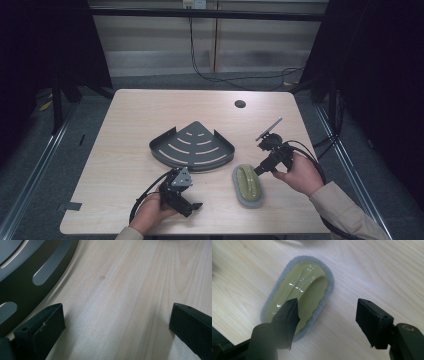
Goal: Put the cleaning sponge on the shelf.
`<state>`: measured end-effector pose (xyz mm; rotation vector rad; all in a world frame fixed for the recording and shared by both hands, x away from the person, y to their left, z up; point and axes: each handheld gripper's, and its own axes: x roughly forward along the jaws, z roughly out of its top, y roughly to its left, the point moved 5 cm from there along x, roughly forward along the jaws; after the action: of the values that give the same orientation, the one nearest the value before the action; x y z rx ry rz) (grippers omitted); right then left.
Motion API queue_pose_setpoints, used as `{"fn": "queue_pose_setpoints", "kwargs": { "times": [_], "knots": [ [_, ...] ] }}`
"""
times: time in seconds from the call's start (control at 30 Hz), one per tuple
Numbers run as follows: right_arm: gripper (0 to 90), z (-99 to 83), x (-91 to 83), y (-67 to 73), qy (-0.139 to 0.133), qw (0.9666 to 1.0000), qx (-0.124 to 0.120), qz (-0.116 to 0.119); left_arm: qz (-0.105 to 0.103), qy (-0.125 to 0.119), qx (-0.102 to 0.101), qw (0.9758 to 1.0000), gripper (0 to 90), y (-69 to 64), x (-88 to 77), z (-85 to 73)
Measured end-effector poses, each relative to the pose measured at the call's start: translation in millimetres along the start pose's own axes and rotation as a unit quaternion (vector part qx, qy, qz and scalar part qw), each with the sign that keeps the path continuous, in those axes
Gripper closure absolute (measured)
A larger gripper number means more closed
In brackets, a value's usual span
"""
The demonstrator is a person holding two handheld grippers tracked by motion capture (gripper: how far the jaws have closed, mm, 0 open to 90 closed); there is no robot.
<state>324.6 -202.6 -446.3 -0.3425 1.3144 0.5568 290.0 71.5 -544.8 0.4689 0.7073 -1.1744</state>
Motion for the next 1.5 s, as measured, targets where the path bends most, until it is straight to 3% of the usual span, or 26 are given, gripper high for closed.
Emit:
{"fn": "queue_pose_setpoints", "kwargs": {
  "times": [0.13,0.57,0.77,0.8,0.83,0.87,1.0,1.23,1.5],
  "knots": [
    [36.2,5.4,0.9,6.3,0.007,0.9999,-0.004,0.007,0.001,0.002,0.0,1.0,0.0,0.1,-0.2,-0.1],
    [43.3,11.1,26.3,31.0,0.054,0.9981,-0.008,0.029,0.001,0.001,0.0,1.0,0.0,0.1,-0.2,0.0],
    [53.9,10.9,33.9,35.2,0.07,0.9968,-0.017,0.033,0.0,0.0,0.0,1.0,0.0,0.0,0.0,0.0],
    [63.1,11.1,34.4,36.1,0.074,0.9966,-0.02,0.032,0.0,0.0,0.0,1.0,0.0,0.0,0.0,0.0],
    [63.1,11.1,34.4,36.1,0.074,0.9966,-0.02,0.032,0.0,0.0,0.0,1.0,0.0,0.0,0.0,0.0],
    [71.4,11.6,32.4,36.7,0.071,0.9966,-0.026,0.034,0.0,0.0,-0.001,1.0,0.0,0.0,0.0,0.0],
    [71.9,12.7,27.2,34.8,0.074,0.9964,-0.03,0.027,0.0,0.0,0.0,1.0,0.0,0.0,0.0,0.0],
    [72.1,17.9,13.6,30.3,0.055,0.9977,-0.031,0.026,0.0,0.0,0.0,1.0,0.0,0.0,0.0,0.0],
    [72.1,29.6,-2.6,28.0,0.059,0.9972,-0.04,0.023,0.0,0.002,0.0,1.0,0.0,0.1,-0.2,0.0]
  ]
}}
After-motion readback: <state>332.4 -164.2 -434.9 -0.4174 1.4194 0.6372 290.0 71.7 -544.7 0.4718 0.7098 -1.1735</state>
